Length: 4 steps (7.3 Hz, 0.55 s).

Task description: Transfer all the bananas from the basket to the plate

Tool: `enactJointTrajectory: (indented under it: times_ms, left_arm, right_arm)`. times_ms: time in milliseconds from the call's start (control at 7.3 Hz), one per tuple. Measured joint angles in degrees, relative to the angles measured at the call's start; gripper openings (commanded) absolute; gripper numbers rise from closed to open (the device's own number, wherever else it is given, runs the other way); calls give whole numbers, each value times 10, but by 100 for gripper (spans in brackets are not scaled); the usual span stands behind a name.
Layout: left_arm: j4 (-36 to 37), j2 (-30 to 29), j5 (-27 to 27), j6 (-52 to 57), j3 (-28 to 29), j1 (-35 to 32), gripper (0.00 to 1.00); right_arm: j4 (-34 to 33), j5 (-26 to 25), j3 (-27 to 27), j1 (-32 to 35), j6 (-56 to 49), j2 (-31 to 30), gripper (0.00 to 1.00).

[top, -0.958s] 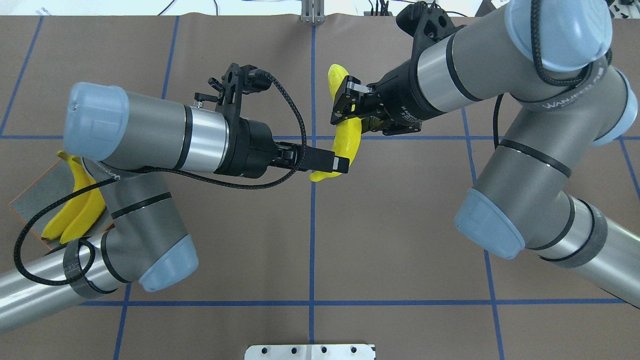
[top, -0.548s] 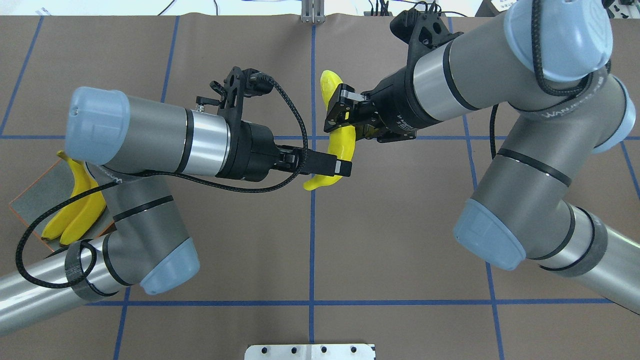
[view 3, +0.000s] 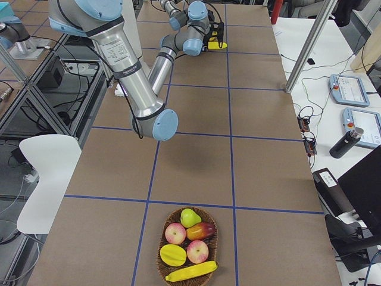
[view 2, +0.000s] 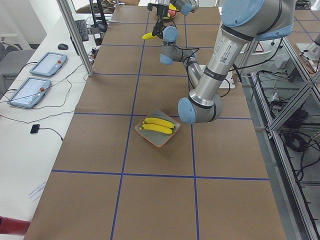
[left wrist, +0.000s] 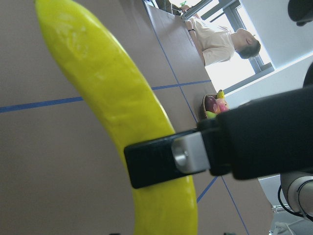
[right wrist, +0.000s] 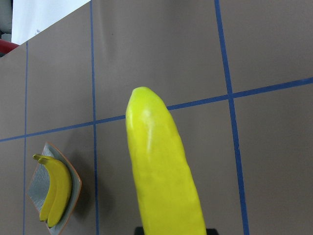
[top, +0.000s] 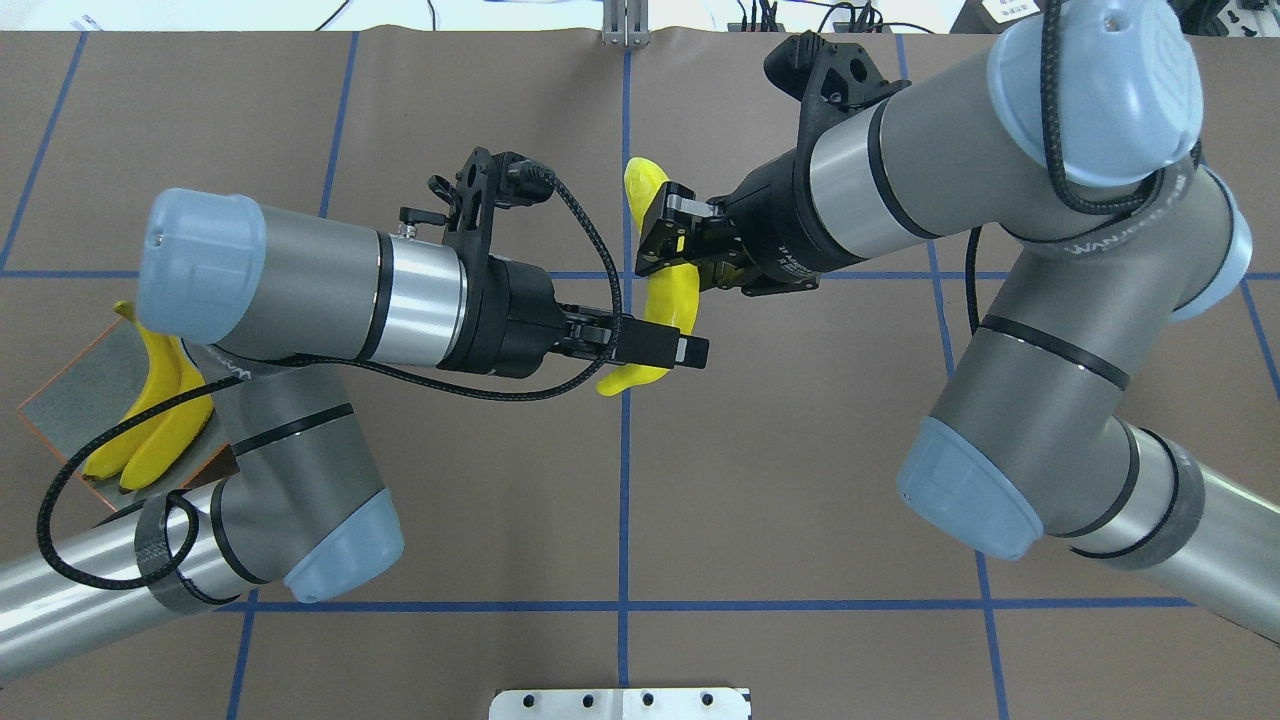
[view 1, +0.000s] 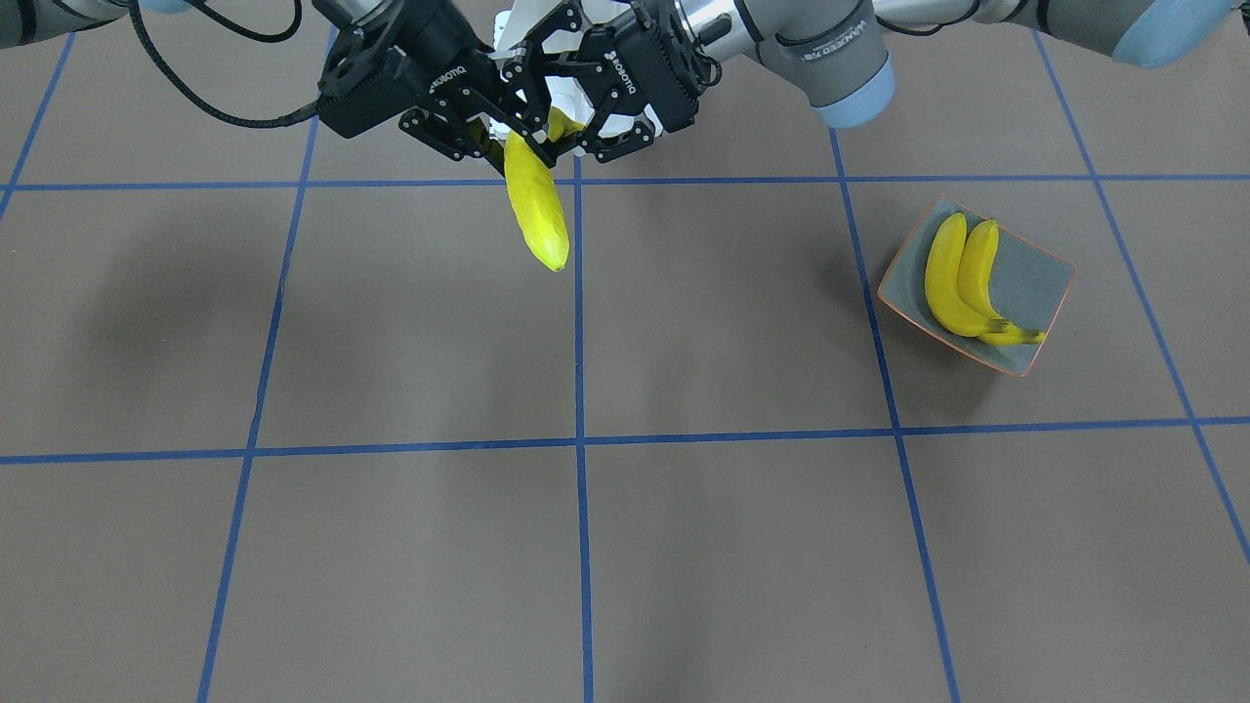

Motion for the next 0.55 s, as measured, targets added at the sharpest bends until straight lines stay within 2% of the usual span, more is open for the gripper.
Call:
enactJointTrajectory:
  times_ms: [137, 274, 548]
  left_arm:
    - [-1, 0, 0, 0, 0, 3, 0]
    - [-2, 0, 0, 0, 0, 4, 0]
    - [-2, 4, 0, 0, 0, 5, 0]
  right_arm:
    - [0, 0, 2, -1, 0, 1, 46]
    - [0, 0, 6, -1, -1, 1, 99]
    - [1, -12, 17, -1, -4, 2, 100]
